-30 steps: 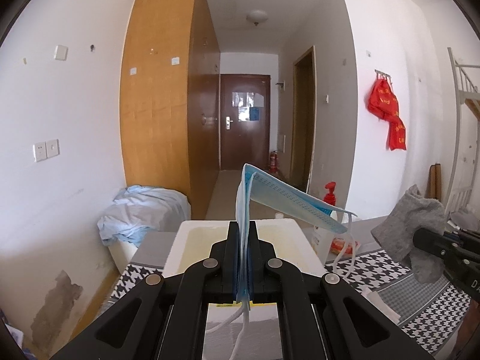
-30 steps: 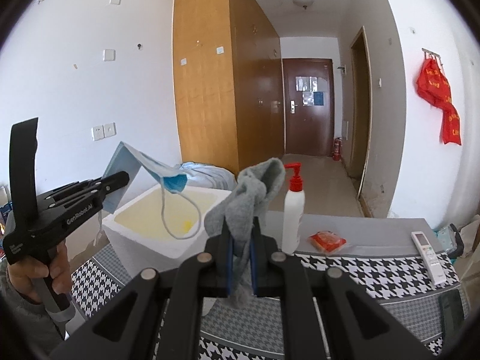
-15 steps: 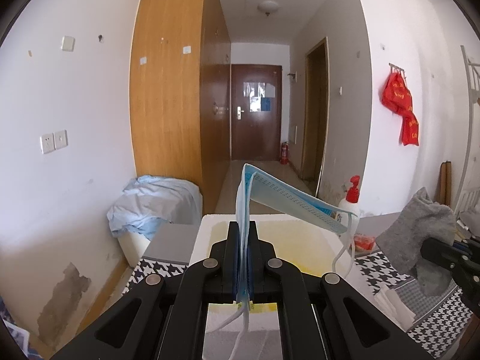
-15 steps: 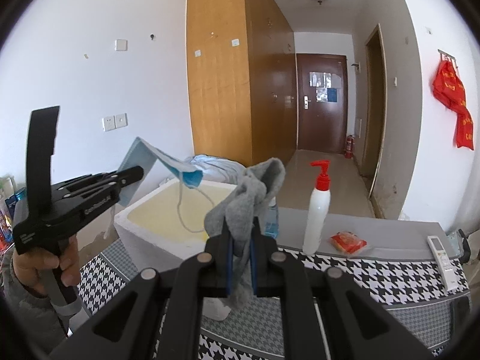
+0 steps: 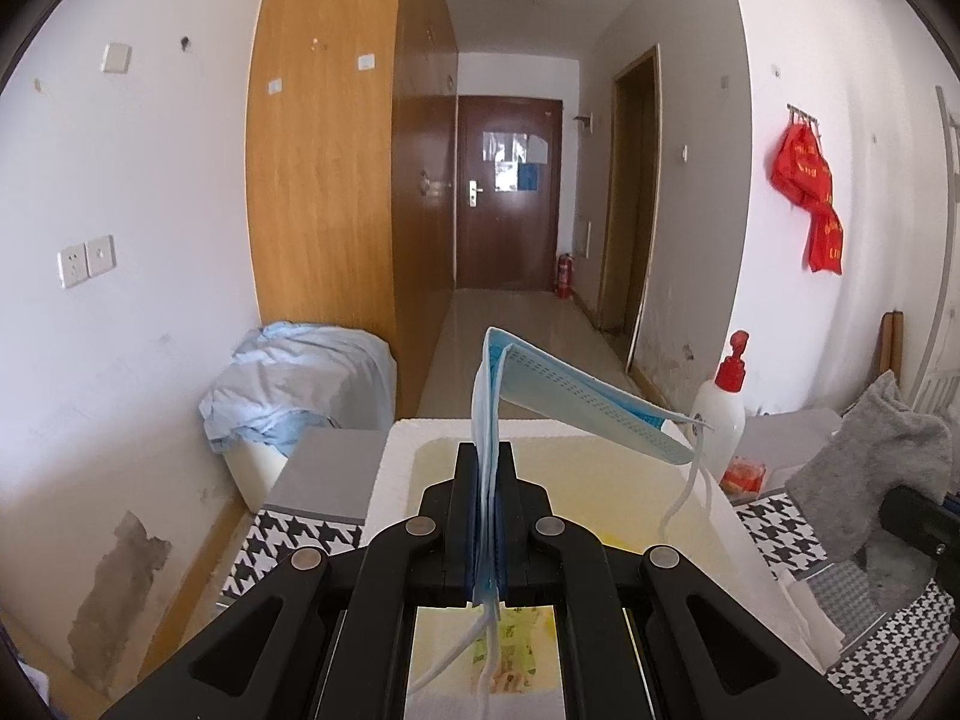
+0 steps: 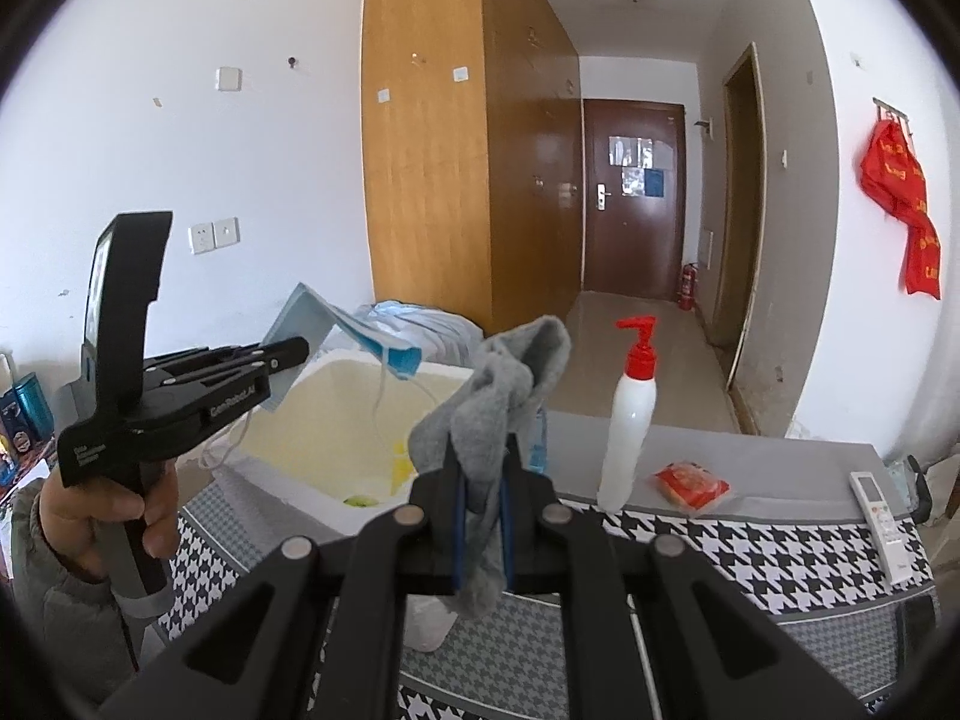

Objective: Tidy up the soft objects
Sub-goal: 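Lift the mask and grey cloth and carry both over the white foam box, then open the left tool to drop the mask while the right tool releases the cloth into the box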

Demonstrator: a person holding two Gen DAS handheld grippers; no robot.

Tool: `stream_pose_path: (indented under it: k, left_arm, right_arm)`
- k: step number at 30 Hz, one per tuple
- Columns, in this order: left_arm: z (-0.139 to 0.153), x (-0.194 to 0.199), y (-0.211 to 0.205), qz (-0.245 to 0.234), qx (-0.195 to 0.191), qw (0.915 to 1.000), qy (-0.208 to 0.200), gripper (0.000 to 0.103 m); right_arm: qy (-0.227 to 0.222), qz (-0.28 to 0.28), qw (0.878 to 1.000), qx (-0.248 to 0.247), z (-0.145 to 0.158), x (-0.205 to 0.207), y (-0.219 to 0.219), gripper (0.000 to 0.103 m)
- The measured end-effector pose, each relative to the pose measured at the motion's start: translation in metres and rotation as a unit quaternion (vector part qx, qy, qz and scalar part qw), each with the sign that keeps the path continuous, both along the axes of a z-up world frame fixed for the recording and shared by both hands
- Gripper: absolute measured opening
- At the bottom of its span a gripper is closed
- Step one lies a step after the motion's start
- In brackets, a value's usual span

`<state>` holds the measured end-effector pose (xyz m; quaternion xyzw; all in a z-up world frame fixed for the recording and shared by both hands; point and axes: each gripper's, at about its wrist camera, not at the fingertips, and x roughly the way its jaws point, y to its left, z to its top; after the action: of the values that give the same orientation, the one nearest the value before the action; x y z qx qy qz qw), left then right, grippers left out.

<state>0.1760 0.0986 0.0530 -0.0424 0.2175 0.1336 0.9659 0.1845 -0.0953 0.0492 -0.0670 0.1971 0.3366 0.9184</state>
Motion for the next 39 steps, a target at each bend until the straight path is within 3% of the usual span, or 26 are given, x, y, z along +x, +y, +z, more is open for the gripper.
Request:
stream_pose_path:
  k: [11,14,16,25,39]
  left_arm:
    - [-0.009,0.017,0.007,0.010,-0.003,0.9994,0.033,0.008]
    - [-0.011,0.016,0.009,0.013,0.001,0.9993,0.035,0.030]
    - [-0.011,0.013,0.009,0.007,-0.002,0.9996,0.027,0.058]
    - [-0.003,-0.009,0.013,0.005,-0.007,0.9997,-0.022,0.101]
    - [0.009,-0.039,0.024,0.034,0.009,0.9978,-0.056,0.102]
  right_arm:
    - [0.005,-0.007,1.000,-0.014,-0.001,0.003,0.006,0.012]
    - [0.006,-0.010,1.000,-0.017,0.000,0.002,0.008,0.012]
    - [0.006,-0.010,1.000,-0.019,-0.001,0.003,0.008,0.012]
    - [0.008,-0.013,0.999,-0.028,0.001,0.007,0.015,0.012]
    - [0.001,-0.004,0.999,-0.032,0.004,0.009,0.036,0.012]
